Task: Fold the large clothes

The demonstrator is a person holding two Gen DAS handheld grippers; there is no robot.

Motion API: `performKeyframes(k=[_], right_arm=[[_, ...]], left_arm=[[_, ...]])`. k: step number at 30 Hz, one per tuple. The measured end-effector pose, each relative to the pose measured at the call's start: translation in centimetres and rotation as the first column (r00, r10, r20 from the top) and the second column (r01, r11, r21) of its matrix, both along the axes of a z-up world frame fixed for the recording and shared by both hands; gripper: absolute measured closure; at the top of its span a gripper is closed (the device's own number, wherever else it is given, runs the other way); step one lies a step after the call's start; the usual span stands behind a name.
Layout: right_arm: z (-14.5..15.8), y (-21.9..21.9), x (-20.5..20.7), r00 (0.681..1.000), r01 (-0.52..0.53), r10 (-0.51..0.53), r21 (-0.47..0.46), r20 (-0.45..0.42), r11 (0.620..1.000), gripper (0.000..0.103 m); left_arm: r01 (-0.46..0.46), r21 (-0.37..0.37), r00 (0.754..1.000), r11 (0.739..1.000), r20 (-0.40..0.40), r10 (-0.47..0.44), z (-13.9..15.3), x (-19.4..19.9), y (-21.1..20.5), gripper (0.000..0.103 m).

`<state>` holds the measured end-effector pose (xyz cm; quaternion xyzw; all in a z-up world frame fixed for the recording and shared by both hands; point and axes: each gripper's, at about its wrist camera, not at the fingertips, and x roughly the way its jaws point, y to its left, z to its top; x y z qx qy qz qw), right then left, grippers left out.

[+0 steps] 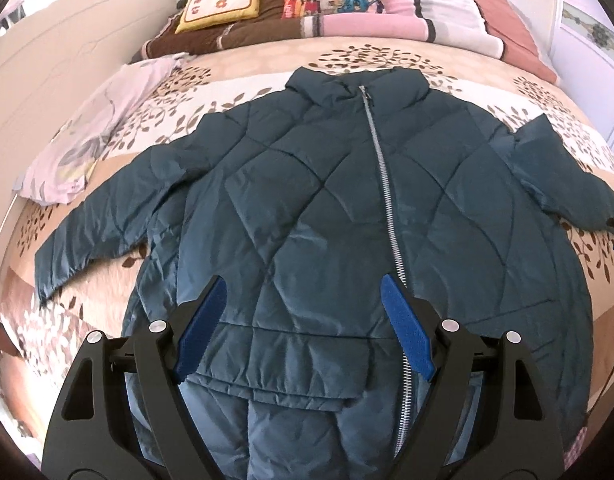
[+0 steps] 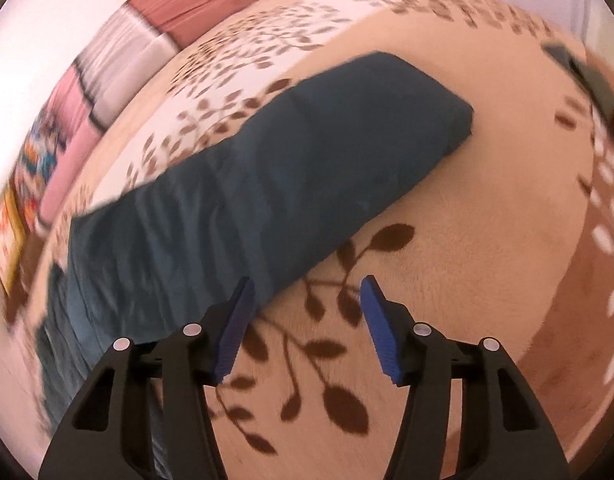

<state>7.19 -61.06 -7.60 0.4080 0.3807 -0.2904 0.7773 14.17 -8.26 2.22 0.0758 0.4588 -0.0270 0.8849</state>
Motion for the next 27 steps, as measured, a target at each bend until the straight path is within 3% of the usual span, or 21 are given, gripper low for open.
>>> performKeyframes(k=[7, 11, 12, 15, 18, 21, 23, 27], right_arm=[[-1.9, -2.4, 0.4, 0.99, 0.081, -0.096, 0.142, 0.1, 0.987, 0.061], [-1.8, -3.3, 0.8, 0.982, 0.097, -0.118, 0.138, 0.149, 0.986, 0.093], [-1.6, -3.5, 0.9, 0.98, 0.088, -0.11, 0.14, 0.165, 0.986, 0.096], [0.6, -3.1, 1.2, 0.976, 0.054, -0.067, 0.067, 0.207, 0.996, 0.097], [5.0, -0.8, 1.7, 0.966, -0.02, 0.043, -0.095, 0.254, 0.995, 0.098], [10.3, 3.3, 2.6, 0.932, -0.109, 0.183, -0.239, 0.312, 0.965, 0.098], [13.6, 6.9, 3.7, 0.889, -0.195, 0.298, -0.303, 0.347, 0.933, 0.098], [17.7, 15.4, 7.4, 0.766, -0.387, 0.519, -0.374, 0.378, 0.843, 0.098]], left_arm=[[-0.022, -0.002, 1.0, 1.0, -0.016, 0.022, -0.9, 0.4, 1.0, 0.024], [-0.031, -0.008, 0.999, 0.999, -0.017, 0.031, -1.1, 0.6, 1.4, 0.024], [-0.032, -0.01, 0.999, 0.999, -0.015, 0.032, -1.1, 0.5, 1.6, 0.024], [-0.039, -0.017, 0.999, 0.999, -0.003, 0.039, -1.0, 0.5, 2.2, 0.024], [-0.055, -0.036, 0.998, 0.998, 0.009, 0.055, -0.9, 0.4, 3.2, 0.024], [-0.074, -0.061, 0.997, 0.995, 0.02, 0.076, -0.8, 0.4, 4.5, 0.024], [-0.086, -0.078, 0.996, 0.993, 0.027, 0.089, -0.6, 0.3, 5.5, 0.024], [-0.118, -0.114, 0.991, 0.987, 0.045, 0.124, -0.2, -0.1, 7.8, 0.024]])
